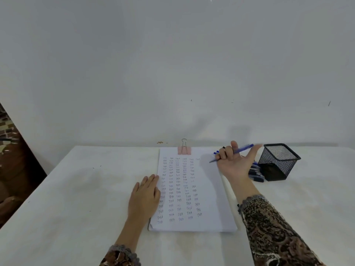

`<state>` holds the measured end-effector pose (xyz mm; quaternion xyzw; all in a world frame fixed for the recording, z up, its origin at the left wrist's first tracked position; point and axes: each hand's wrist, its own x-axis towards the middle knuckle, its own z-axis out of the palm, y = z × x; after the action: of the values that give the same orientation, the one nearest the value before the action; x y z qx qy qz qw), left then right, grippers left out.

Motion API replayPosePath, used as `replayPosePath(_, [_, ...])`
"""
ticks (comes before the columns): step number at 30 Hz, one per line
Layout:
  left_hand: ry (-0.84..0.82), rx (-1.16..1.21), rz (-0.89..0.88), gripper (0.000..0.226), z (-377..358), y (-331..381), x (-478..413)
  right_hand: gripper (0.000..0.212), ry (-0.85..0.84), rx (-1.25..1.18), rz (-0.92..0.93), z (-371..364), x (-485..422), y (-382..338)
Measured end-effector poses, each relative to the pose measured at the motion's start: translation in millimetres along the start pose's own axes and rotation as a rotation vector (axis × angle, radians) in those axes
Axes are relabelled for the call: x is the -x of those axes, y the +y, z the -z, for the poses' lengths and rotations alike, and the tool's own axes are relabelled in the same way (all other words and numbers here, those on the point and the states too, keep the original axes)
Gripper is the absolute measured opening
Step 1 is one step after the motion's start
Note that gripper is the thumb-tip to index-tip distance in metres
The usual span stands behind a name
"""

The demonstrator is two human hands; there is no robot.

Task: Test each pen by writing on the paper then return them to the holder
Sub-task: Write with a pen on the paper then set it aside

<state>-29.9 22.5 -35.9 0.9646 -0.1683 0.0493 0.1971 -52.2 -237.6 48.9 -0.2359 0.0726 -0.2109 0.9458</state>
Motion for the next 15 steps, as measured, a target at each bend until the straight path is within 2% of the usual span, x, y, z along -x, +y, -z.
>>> replayPosePath(4, [0.02, -0.005, -0.003, 0.09, -2, -1, -1, 0.045, -0.022, -0.001, 0.028, 3, -7, 4])
replayPosePath(8, [0.028, 0.004, -0.009, 0.088, -4, -2, -3, 0.056, 0.044, -0.009, 0.014, 0, -21, 12])
replayPosePath(10, [0.018, 0.004, -0.004, 0.089, -4, -2, -4, 0.044, 0.073, 0.087, 0.02, 3, -34, 18])
replayPosePath(11, [0.014, 0.004, 0.0, 0.089, -4, -3, -4, 0.045, 0.067, 0.151, 0.001, 6, -40, 23])
replayPosePath(14, [0.008, 0.003, -0.001, 0.089, -3, -2, -5, 0.067, 0.067, 0.437, -0.085, 16, -52, 31])
replayPosePath(15, [-0.003, -0.01, 0.0, 0.09, -3, -3, -5, 0.067, 0.07, 0.505, -0.092, 18, -53, 33])
